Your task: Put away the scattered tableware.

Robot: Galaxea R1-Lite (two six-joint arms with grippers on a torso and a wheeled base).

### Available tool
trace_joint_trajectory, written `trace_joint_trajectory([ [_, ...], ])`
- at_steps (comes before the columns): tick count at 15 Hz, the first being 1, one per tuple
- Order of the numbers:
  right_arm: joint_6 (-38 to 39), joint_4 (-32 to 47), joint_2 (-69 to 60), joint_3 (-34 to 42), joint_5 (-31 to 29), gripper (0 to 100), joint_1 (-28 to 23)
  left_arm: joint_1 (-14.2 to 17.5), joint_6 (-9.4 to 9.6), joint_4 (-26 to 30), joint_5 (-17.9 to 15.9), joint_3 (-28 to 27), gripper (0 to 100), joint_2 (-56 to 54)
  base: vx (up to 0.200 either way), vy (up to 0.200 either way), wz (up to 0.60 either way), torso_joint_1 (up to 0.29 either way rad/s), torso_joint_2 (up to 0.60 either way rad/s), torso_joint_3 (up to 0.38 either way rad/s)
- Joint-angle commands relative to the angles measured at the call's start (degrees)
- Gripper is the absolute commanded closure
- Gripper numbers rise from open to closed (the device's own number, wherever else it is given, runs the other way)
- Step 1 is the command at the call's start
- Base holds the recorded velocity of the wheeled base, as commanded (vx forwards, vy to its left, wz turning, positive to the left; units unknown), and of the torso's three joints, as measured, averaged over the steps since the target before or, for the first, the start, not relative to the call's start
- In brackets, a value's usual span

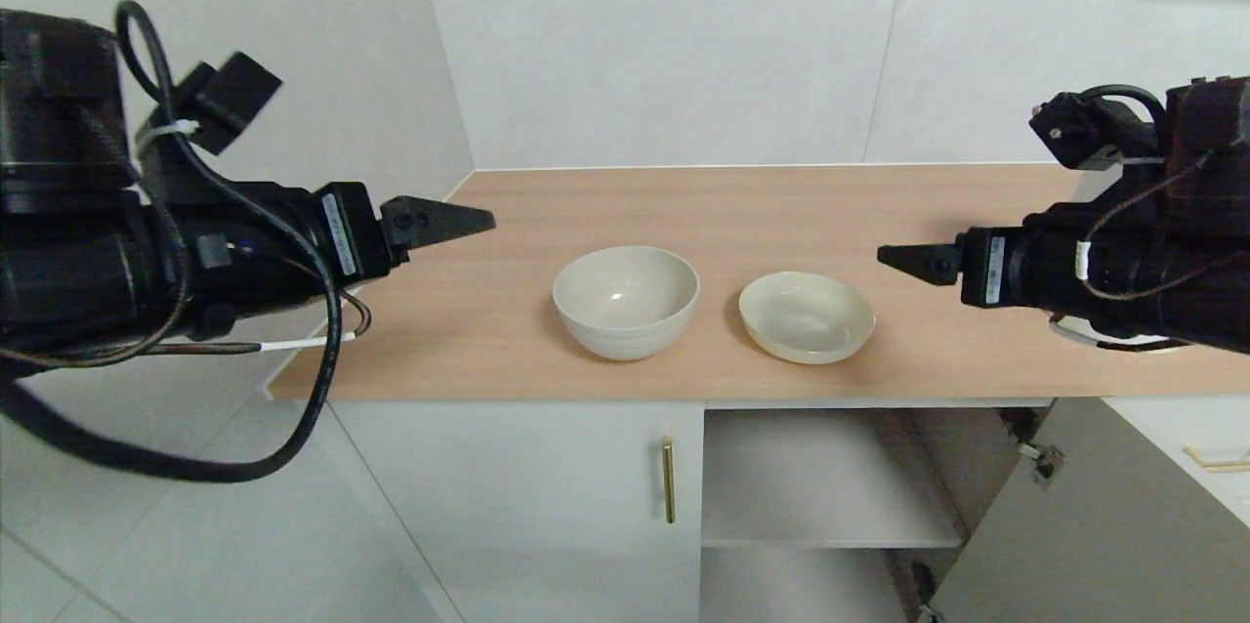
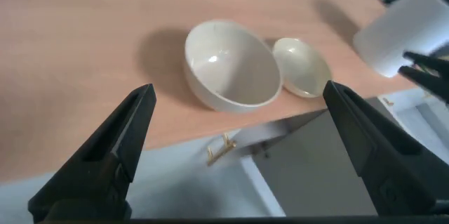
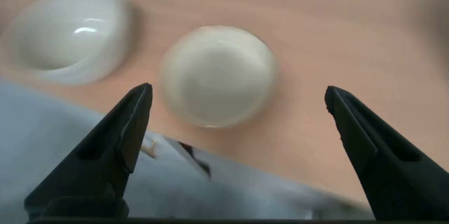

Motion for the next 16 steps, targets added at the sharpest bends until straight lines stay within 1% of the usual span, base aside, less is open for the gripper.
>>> trace_joint_trajectory([
  [1, 4.3, 1.9, 5.2, -5.4, -3.9, 0, 0.0, -1.8, -5.73, 5.2, 2.9, -6.9, 0, 9.7, 0.000, 0.000, 0.00, 0.000, 0.00, 0.000],
  [2, 4.4, 2.0, 5.7, -5.6, -6.2, 0, 0.0, -3.1, -9.68, 4.8, 7.6, -7.9, 0, 11.7, 0.000, 0.000, 0.00, 0.000, 0.00, 0.000],
  [3, 4.4, 2.0, 5.9, -5.5, -8.1, 0, 0.0, -3.9, -10.47, 4.3, 12.9, -9.7, 0, 14.1, 0.000, 0.000, 0.00, 0.000, 0.00, 0.000],
  [4, 4.5, 1.9, 5.8, -5.5, -9.0, 0, 0.3, -5.3, -10.39, 4.2, 16.7, -10.6, 0, 15.5, 0.000, 0.000, 0.00, 0.000, 0.00, 0.000],
  [5, 4.5, 1.9, 5.8, -5.4, -9.2, 0, 0.4, -6.4, -10.39, 4.2, 18.4, -11.8, 0, 16.9, 0.000, 0.000, 0.00, 0.000, 0.00, 0.000],
  [6, 4.5, 1.8, 5.9, -5.3, -9.2, 0, 0.4, -8.0, -10.39, 4.2, 19.3, -12.1, 0, 18.1, 0.000, 0.000, 0.00, 0.000, 0.00, 0.000],
  [8, 4.5, 1.7, 6.5, -5.2, -9.2, 0, 0.5, -9.6, -10.30, 3.6, 20.9, -12.7, 0, 21.2, 0.000, 0.000, 0.00, 0.000, 0.00, 0.000],
  [9, 4.5, 1.7, 6.5, -5.2, -9.2, 0, 0.6, -9.6, -10.30, 3.1, 21.6, -12.9, 0, 22.1, 0.000, 0.000, 0.00, 0.000, 0.00, 0.000],
  [10, 4.5, 1.7, 6.5, -5.0, -9.2, 0, 0.7, -9.8, -10.30, 1.6, 23.4, -13.2, 0, 24.2, 0.000, 0.000, 0.00, 0.000, 0.00, 0.000],
  [12, 4.5, 1.7, 6.5, -5.0, -9.2, 0, 0.9, -9.8, -10.30, 0.6, 23.5, -13.2, 0, 25.2, 0.000, 0.000, 0.00, 0.000, 0.00, 0.000],
  [16, 4.5, 1.7, 6.5, -4.8, -9.2, 0, 0.9, -9.8, -10.39, 0.4, 23.5, -13.3, 0, 26.8, 0.000, 0.000, 0.00, 0.000, 0.00, 0.000],
])
